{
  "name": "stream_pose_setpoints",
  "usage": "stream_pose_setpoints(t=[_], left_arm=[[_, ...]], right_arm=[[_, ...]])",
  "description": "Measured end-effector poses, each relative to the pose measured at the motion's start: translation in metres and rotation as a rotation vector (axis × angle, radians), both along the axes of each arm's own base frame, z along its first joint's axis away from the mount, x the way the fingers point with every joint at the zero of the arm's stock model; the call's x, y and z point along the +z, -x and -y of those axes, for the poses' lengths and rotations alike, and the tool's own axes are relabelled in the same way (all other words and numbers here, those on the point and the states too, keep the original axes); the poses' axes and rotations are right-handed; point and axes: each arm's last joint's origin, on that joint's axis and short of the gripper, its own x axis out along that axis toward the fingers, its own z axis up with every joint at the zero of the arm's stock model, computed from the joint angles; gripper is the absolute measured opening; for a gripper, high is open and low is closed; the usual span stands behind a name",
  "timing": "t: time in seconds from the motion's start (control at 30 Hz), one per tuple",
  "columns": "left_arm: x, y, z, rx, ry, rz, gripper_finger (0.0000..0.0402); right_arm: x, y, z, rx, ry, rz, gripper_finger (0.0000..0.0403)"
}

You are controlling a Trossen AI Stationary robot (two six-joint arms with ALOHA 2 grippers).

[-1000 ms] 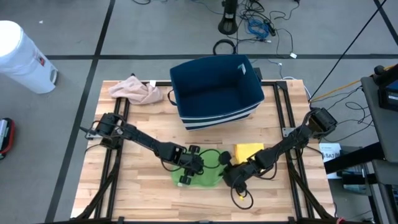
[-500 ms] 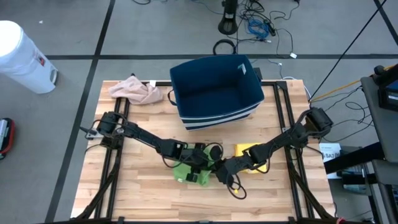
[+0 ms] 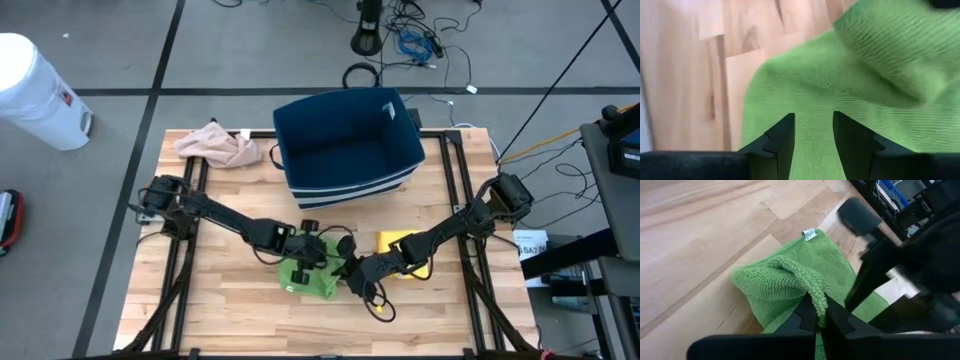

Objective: Fold towel
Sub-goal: Fold the green towel

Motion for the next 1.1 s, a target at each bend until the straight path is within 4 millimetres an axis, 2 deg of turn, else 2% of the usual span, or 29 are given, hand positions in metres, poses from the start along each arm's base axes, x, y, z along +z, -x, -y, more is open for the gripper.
stream_pose_setpoints(t=[0.2,0.43,0.53,0.7,0.87,0.93,1.1], left_arm=[[0.018,0.018,0.002,0.060,-0.044,-0.049,0.0140],[0.009,0.042,0.004,0.131,-0.075,-0.273,0.0140],[0.008,0.047,0.008,0.148,-0.074,-0.306,0.0140],[0.005,0.044,0.022,0.115,-0.061,-0.265,0.0140],[-0.016,0.037,0.026,0.093,-0.067,-0.294,0.0140],[-0.025,0.035,0.025,0.094,-0.075,-0.319,0.0140],[-0.029,0.033,0.025,0.083,-0.084,-0.324,0.0140]], right_arm=[[0.000,0.000,0.000,0.005,0.007,0.002,0.0000],[0.002,-0.002,0.003,0.020,0.040,0.023,0.0000],[0.002,-0.004,0.007,0.017,0.049,0.029,0.0000],[0.003,-0.008,0.014,0.028,0.055,0.030,0.0000],[0.008,-0.014,0.020,0.053,0.019,0.043,0.0000],[0.008,-0.018,0.022,0.061,0.008,0.053,0.0000],[0.000,-0.037,0.025,0.113,-0.029,0.041,0.0000]])
